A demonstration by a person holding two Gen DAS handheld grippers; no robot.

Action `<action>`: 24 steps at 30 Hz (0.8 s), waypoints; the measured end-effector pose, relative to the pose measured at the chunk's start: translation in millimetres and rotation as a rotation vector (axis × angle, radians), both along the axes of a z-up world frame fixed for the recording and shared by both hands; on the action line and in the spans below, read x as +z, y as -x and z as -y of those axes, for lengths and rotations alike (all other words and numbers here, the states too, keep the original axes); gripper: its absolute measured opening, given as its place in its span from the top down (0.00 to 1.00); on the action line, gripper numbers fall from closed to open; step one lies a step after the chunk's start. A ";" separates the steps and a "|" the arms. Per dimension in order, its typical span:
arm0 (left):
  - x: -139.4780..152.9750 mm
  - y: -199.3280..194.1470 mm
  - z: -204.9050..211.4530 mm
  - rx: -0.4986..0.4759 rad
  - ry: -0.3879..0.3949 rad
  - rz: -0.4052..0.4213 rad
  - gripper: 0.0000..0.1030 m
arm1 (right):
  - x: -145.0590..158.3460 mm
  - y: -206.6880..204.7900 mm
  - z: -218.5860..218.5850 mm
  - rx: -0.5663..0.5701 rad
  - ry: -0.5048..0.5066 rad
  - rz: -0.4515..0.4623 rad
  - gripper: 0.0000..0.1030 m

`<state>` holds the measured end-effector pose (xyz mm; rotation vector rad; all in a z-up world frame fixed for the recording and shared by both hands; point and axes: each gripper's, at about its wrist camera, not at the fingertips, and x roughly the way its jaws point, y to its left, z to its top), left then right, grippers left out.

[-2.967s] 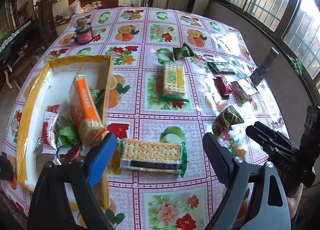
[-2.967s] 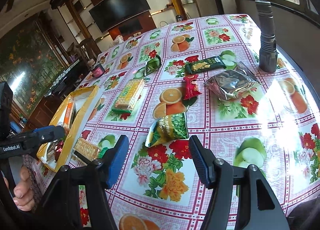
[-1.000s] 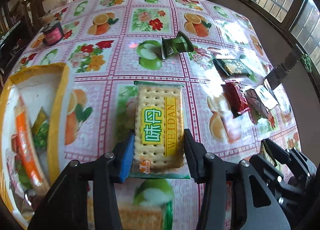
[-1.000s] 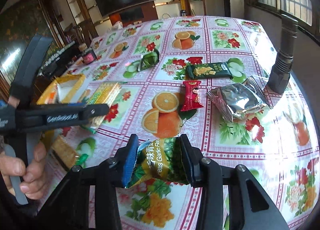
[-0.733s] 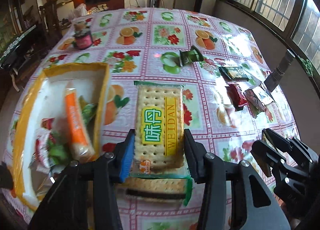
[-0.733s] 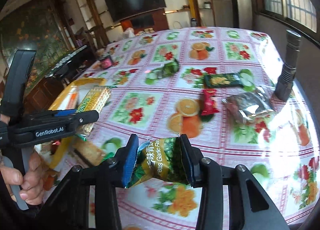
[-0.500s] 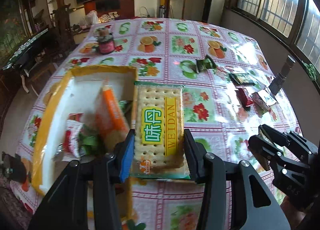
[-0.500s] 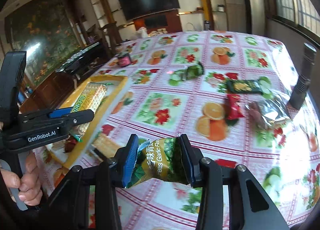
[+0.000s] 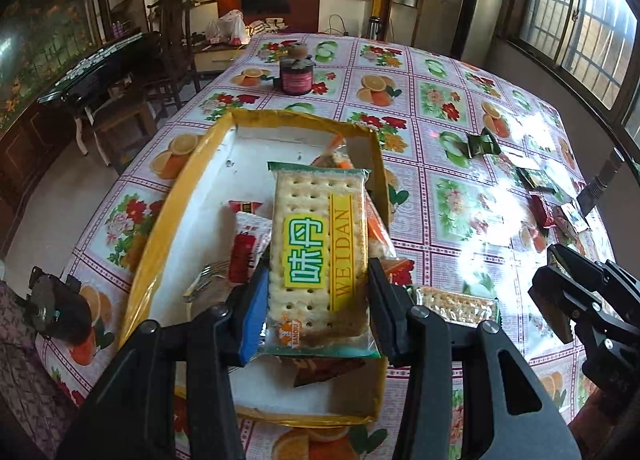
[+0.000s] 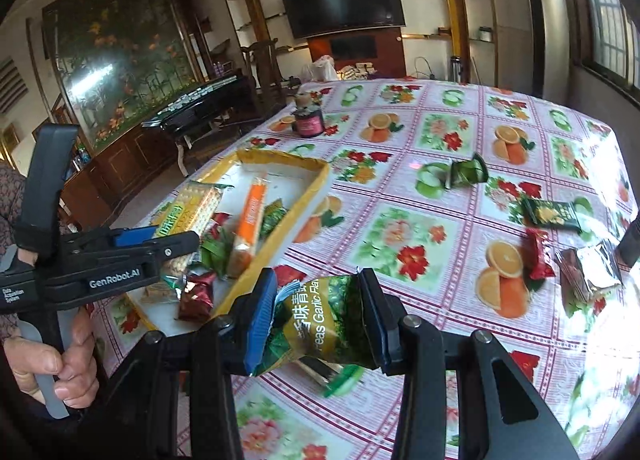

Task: Organize snacks
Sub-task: 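Carry crackers and pea bag into the tray with left and right tools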

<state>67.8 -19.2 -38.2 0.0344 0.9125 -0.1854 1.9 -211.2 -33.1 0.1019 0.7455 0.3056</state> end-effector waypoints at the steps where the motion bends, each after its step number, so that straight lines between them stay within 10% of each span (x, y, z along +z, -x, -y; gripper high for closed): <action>1: -0.3 -0.4 -2.2 0.003 0.002 0.000 0.53 | 0.6 -1.2 -2.6 0.004 0.002 -0.001 0.59; 24: -8.0 -9.4 -53.5 0.078 0.040 -0.032 0.53 | -1.3 -36.6 -79.5 0.179 -0.046 -0.015 0.59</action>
